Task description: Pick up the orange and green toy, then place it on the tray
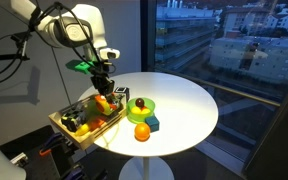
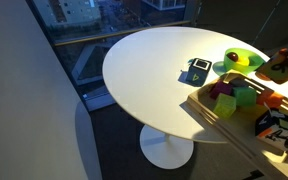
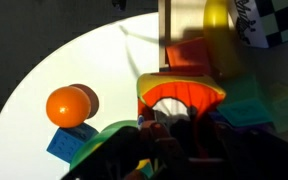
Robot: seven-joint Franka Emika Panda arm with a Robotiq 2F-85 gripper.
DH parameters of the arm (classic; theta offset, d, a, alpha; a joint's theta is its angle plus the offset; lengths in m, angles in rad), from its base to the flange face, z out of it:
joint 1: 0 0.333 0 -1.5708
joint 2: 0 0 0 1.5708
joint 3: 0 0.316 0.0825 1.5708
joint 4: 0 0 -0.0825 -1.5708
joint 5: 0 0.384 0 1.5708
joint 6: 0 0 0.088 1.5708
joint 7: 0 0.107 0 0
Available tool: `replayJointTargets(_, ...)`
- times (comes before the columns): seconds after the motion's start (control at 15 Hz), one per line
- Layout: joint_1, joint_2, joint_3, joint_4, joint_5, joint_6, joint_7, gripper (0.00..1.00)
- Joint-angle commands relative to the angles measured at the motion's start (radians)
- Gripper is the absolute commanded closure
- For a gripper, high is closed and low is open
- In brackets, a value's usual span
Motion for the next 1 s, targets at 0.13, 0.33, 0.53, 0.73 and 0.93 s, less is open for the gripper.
replayJointTargets(0.13,0.022,0.064,0.035,0.047,0.01,0.044,0.04,0.89)
replayJointTargets(0.33,0.026,0.103,0.047,0.053,-0.002,0.078,0.06,0.89)
replayJointTargets(0.53,0.024,0.14,0.052,0.058,-0.01,0.101,0.072,0.88)
replayJointTargets(0.73,0.025,0.157,0.05,0.059,-0.012,0.11,0.074,0.34)
replayJointTargets(0.93,0.025,0.153,0.048,0.056,-0.009,0.11,0.072,0.09)
